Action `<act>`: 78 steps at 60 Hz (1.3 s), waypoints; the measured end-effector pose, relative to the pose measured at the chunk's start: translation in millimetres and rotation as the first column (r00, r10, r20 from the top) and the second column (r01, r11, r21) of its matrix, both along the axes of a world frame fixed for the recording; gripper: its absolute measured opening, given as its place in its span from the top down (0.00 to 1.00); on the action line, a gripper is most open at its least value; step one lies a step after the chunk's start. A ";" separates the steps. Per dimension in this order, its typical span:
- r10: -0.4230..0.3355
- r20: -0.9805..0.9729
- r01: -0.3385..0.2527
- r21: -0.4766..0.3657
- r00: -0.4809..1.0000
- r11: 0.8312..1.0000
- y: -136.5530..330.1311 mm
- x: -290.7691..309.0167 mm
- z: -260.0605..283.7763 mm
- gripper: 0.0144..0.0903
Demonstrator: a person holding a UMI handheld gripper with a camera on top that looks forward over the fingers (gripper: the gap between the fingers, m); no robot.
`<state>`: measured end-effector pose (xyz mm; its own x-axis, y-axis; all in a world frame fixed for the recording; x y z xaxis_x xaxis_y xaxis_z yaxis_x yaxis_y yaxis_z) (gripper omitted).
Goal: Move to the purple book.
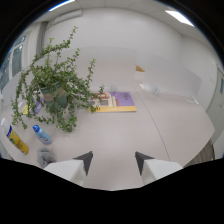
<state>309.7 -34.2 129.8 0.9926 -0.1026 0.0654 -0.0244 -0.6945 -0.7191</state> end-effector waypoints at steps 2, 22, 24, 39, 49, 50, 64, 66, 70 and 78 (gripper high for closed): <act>-0.001 0.000 0.001 0.000 1.000 1.000 0.0 -0.2 0.2 0.08; -0.005 0.001 0.005 -0.002 1.000 1.000 5.6 7.7 -1.1 0.08; -0.002 0.001 0.002 -0.001 1.000 1.000 8.7 9.5 -1.5 0.08; 0.023 0.008 -0.023 0.007 1.000 1.000 54.7 29.8 -8.9 0.08; 0.051 0.015 -0.051 0.009 0.999 0.999 103.3 47.2 -20.7 0.08; 0.054 0.014 -0.054 0.008 0.998 0.999 108.0 48.4 -21.9 0.08; 0.076 0.012 -0.076 -0.008 0.997 0.997 179.6 65.3 -50.3 0.08; 0.077 0.007 -0.077 -0.012 0.997 0.997 189.2 66.1 -54.8 0.08; 0.077 -0.001 -0.077 -0.018 0.997 0.997 207.5 67.5 -64.2 0.08; 0.082 -0.004 -0.082 -0.026 0.997 0.996 242.6 69.1 -80.8 0.08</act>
